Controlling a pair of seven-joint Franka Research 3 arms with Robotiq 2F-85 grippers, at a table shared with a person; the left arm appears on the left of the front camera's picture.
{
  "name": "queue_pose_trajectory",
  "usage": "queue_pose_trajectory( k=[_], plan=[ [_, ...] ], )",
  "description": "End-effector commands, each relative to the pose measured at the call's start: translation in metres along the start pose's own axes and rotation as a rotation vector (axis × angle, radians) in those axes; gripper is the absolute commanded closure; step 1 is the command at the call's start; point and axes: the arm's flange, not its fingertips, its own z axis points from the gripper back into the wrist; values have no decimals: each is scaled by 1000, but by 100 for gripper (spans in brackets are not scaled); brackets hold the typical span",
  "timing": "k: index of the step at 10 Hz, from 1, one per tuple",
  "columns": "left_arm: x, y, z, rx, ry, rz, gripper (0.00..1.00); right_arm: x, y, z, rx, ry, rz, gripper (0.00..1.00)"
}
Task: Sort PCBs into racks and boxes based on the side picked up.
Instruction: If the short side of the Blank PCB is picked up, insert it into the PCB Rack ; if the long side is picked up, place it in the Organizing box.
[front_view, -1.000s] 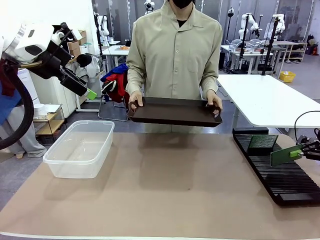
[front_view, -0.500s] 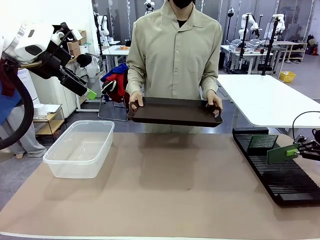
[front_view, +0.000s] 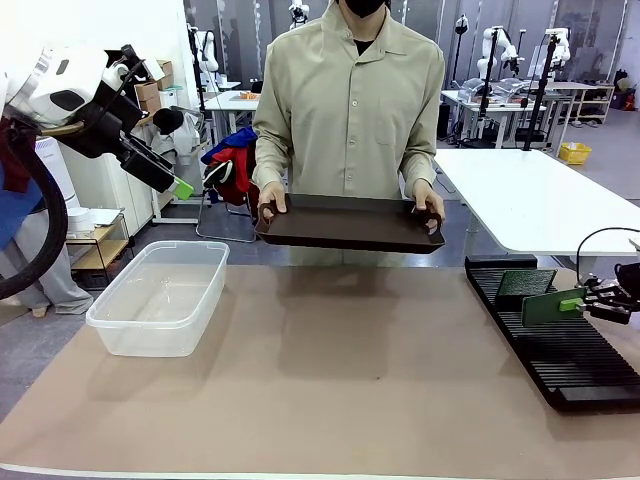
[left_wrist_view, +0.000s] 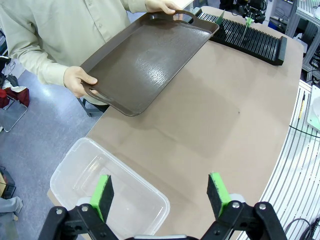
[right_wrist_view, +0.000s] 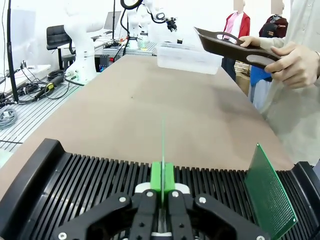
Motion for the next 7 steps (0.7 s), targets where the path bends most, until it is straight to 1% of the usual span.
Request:
queue_pose_trajectory(
  k=[1, 7],
  plan=[
    [-2, 2, 0, -8, 2, 4, 0, -1, 0, 1, -14, 14, 9, 98],
    [-2, 2, 0, -8, 2, 4, 0, -18, -1, 2, 2, 63, -52, 98]
  ],
)
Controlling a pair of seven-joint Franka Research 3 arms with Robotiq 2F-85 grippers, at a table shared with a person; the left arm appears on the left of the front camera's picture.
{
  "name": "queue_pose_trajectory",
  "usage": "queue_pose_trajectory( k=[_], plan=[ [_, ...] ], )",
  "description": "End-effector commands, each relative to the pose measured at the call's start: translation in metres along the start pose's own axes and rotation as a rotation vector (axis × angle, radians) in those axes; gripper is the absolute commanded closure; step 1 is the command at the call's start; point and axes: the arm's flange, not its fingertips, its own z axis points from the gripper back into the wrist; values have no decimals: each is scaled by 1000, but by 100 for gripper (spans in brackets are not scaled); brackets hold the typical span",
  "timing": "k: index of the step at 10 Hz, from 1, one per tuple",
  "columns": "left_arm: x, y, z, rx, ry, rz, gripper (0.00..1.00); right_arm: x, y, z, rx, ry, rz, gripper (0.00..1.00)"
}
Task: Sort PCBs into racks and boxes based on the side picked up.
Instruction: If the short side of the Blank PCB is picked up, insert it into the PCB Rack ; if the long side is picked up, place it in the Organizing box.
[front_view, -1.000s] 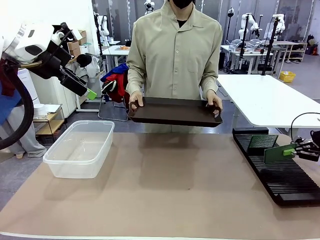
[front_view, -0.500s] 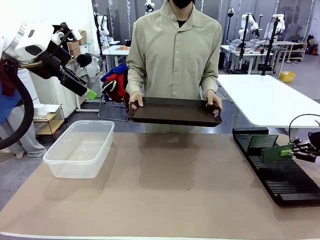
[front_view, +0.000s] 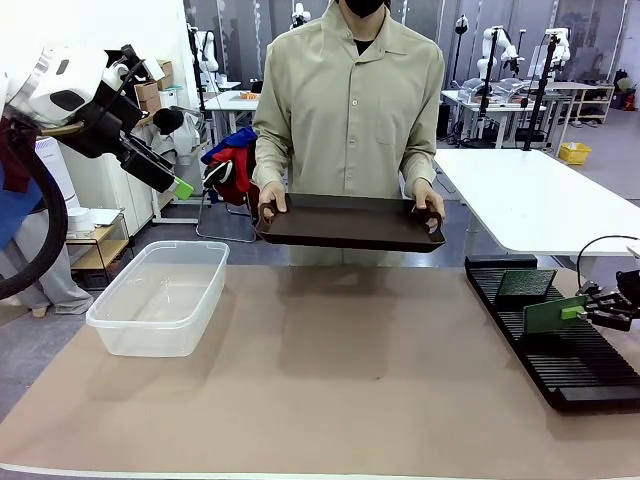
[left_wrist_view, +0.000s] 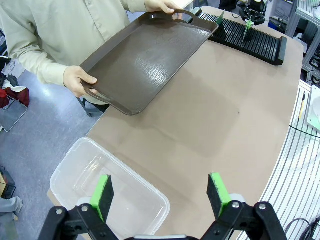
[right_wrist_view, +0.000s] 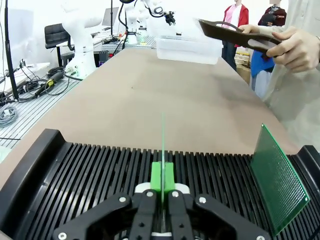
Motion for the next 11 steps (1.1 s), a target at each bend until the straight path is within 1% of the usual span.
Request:
queue_pose_trajectory(
  k=[1, 3, 4, 5, 10, 11],
  plan=[
    [-2, 2, 0, -8, 2, 4, 0, -5, -4, 0, 3, 45, -17, 98],
    [-2, 2, 0, -8, 2, 4, 0, -12, -3, 1, 1, 53, -17, 98],
    [-2, 2, 0, -8, 2, 4, 0, -14, -2, 2, 25, 68, -8, 98],
    [-2, 2, 0, -8, 2, 4, 0, -1, -2, 0, 2, 4, -1, 98],
    [-2, 2, 0, -8, 2, 4, 0, -1, -2, 0, 2, 4, -1, 98],
    [-2, 2, 0, -8, 2, 4, 0, -1, -1, 0, 6, 1, -1, 78]
  ],
)
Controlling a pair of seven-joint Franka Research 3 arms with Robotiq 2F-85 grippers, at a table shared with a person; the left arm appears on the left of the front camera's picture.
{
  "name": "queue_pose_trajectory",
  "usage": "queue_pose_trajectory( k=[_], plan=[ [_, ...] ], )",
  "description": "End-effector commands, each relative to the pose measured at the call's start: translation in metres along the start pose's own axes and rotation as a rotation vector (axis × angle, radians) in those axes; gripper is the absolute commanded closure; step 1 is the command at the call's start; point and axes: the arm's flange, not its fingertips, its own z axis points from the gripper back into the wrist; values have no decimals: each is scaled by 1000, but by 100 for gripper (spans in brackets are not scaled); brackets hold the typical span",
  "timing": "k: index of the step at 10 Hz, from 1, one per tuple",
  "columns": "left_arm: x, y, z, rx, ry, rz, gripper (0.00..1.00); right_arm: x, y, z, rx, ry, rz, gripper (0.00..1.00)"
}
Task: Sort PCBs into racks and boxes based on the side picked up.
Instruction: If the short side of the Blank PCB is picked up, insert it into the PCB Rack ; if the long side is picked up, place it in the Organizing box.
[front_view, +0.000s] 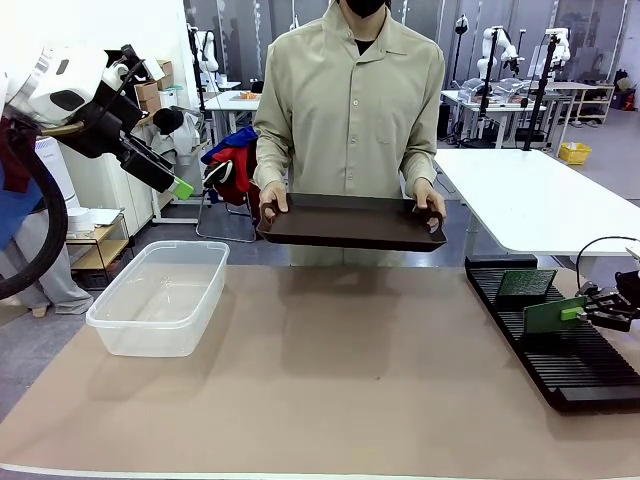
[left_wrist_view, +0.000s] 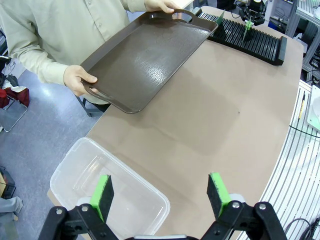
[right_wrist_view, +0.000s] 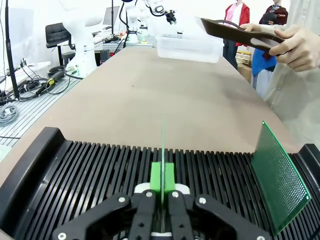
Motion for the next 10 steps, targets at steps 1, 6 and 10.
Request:
queue_pose_trajectory(
  k=[1, 6, 10],
  plan=[
    [-2, 2, 0, -8, 2, 4, 0, 1, 0, 0, 3, 1, -1, 78],
    [-2, 2, 0, -8, 2, 4, 0, 5, 0, -1, 14, -6, 14, 20],
    [-2, 2, 0, -8, 2, 4, 0, 32, 8, -1, -37, -25, 85, 0]
  ],
)
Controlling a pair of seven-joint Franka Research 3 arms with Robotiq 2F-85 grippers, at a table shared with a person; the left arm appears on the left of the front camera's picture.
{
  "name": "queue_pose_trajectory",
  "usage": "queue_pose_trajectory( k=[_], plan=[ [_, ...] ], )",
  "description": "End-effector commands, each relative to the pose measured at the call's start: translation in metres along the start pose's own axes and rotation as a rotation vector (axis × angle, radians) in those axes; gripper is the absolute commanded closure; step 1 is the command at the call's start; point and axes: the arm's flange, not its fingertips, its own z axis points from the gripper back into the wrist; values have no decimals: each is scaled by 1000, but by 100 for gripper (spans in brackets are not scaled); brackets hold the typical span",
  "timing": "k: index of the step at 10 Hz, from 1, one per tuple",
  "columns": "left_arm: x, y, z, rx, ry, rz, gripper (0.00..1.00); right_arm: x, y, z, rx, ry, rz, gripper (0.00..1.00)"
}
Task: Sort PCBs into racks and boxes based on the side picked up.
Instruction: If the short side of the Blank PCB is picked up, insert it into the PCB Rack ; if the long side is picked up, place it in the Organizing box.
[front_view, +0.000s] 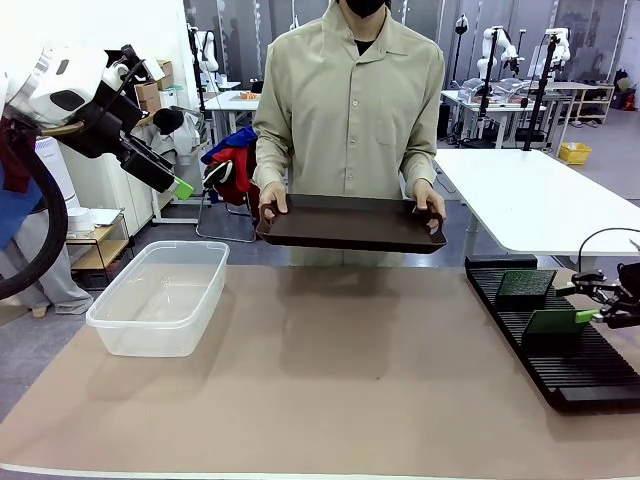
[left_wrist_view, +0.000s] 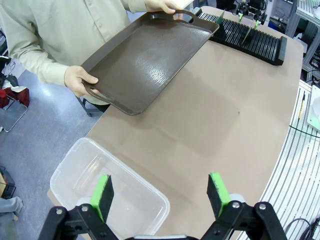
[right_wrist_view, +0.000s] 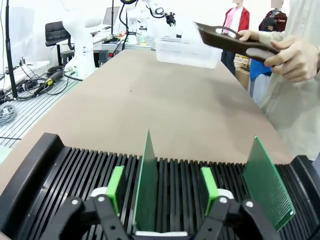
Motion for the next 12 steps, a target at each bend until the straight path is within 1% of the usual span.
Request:
queue_pose_trajectory(
  k=[1, 4, 6, 8, 9, 12],
  plan=[
    [-1, 2, 0, -8, 2, 4, 0, 22, 12, -4, -39, -25, 54, 0],
    [-1, 2, 0, -8, 2, 4, 0, 52, 20, -4, -107, -14, 81, 0],
    [-1, 2, 0, -8, 2, 4, 0, 64, 24, -5, -174, 1, 90, 0],
    [-1, 2, 0, -8, 2, 4, 0, 69, 25, -7, -237, -17, 92, 0],
    [-1, 2, 0, -8, 2, 4, 0, 66, 18, 6, -145, -18, 70, 0],
    [-1, 2, 0, -8, 2, 4, 0, 66, 18, 6, -145, -18, 70, 0]
  ],
)
